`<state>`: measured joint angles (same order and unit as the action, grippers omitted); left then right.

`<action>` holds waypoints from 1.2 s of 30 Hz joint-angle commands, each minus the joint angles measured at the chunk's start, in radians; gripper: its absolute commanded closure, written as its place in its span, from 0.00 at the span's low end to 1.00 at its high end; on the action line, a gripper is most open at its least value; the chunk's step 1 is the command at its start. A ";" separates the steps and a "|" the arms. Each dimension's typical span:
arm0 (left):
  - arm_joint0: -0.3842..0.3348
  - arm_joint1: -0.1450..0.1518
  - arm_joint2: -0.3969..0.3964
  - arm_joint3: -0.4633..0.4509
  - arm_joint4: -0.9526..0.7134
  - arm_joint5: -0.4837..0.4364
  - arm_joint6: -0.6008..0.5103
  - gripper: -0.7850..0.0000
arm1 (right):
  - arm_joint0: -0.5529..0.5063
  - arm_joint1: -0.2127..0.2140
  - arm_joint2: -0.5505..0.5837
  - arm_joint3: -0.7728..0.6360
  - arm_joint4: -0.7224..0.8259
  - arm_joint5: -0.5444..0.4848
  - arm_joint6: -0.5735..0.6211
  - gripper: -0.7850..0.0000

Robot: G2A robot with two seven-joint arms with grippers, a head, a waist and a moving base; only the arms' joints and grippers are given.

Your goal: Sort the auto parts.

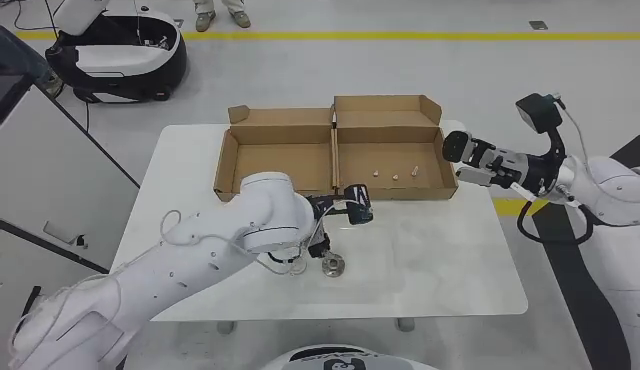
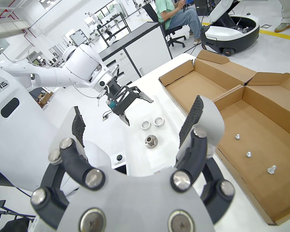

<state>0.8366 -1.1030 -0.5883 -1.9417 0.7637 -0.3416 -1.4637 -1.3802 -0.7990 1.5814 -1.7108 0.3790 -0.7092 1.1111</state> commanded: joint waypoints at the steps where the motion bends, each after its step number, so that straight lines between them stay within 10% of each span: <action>1: -0.006 -0.005 0.006 0.034 -0.037 -0.011 0.012 0.00 | 0.000 0.000 0.000 0.000 0.000 0.000 0.000 0.00; 36: -0.016 -0.051 0.124 0.228 -0.066 -0.096 0.125 0.00 | 0.000 0.000 0.000 0.000 0.000 0.000 0.000 0.00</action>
<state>0.8209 -1.1539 -0.4641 -1.7134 0.6986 -0.4377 -1.3384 -1.3802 -0.7990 1.5814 -1.7108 0.3790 -0.7092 1.1111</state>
